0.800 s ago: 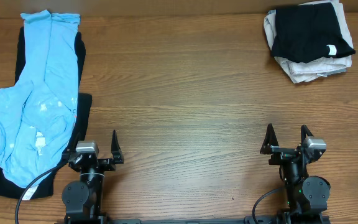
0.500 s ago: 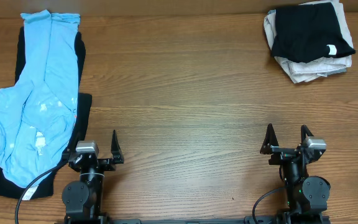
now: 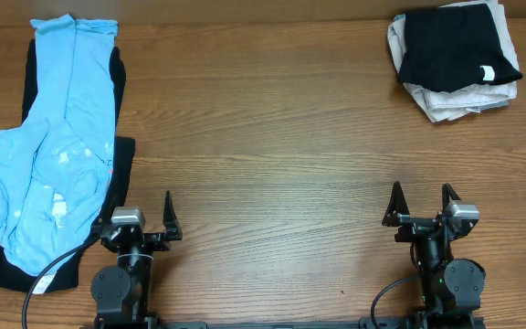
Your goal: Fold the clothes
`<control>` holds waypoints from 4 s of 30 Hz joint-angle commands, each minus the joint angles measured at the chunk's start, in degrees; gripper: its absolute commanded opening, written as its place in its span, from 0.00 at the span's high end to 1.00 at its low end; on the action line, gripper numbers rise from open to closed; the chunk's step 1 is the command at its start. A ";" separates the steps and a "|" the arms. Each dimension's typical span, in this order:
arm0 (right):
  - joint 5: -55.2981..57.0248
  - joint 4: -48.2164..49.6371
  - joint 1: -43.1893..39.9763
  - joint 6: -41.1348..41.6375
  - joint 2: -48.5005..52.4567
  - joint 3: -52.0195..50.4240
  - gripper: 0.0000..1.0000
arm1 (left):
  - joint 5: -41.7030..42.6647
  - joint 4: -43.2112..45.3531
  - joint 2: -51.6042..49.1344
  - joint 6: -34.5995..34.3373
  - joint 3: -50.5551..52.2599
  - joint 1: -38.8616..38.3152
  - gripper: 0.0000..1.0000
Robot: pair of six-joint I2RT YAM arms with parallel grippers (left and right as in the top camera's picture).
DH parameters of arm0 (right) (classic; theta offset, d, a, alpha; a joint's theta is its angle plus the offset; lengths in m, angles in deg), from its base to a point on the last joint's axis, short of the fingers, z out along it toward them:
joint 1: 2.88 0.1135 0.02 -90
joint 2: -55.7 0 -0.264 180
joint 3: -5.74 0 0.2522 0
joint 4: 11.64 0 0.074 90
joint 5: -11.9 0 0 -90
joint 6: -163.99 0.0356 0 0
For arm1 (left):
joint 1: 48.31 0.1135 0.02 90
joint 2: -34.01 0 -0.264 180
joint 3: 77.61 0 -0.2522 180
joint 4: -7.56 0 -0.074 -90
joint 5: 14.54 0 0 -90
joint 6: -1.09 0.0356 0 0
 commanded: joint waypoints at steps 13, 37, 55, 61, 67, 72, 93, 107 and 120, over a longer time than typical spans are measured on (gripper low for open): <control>0.09 0.44 0.31 0.22 -0.20 -0.59 0.00 | 0.00 -0.09 0.55 1.14 0.20 0.59 0.00; 0.09 0.44 0.31 0.22 -0.20 -0.59 0.00 | 0.02 -0.09 0.55 1.14 0.20 0.59 0.00; 0.72 0.48 0.31 -0.17 -0.20 -0.59 0.00 | -0.39 -0.09 0.55 1.18 0.20 0.59 0.00; 0.74 1.38 0.31 -0.15 -0.20 -0.59 0.00 | -0.39 -0.09 0.55 1.31 0.20 0.59 0.00; 0.09 3.96 0.31 -0.09 -0.20 -0.59 0.00 | -0.39 -0.09 0.55 1.31 0.20 0.59 0.00; -6.80 10.32 0.31 0.04 -0.20 -0.59 0.00 | -0.42 -0.09 0.55 1.22 0.20 0.59 0.00; -16.37 4.57 0.31 2.16 12.46 15.87 0.00 | 4.11 -16.13 -8.79 -2.78 -19.74 0.59 0.00; -22.29 -11.58 0.33 2.19 52.70 53.37 0.00 | 8.94 -42.07 -53.86 1.40 -59.93 0.59 0.00; -52.04 -1.03 0.33 13.03 85.53 71.49 0.00 | 10.97 -43.95 -76.06 0.92 -75.49 1.29 0.00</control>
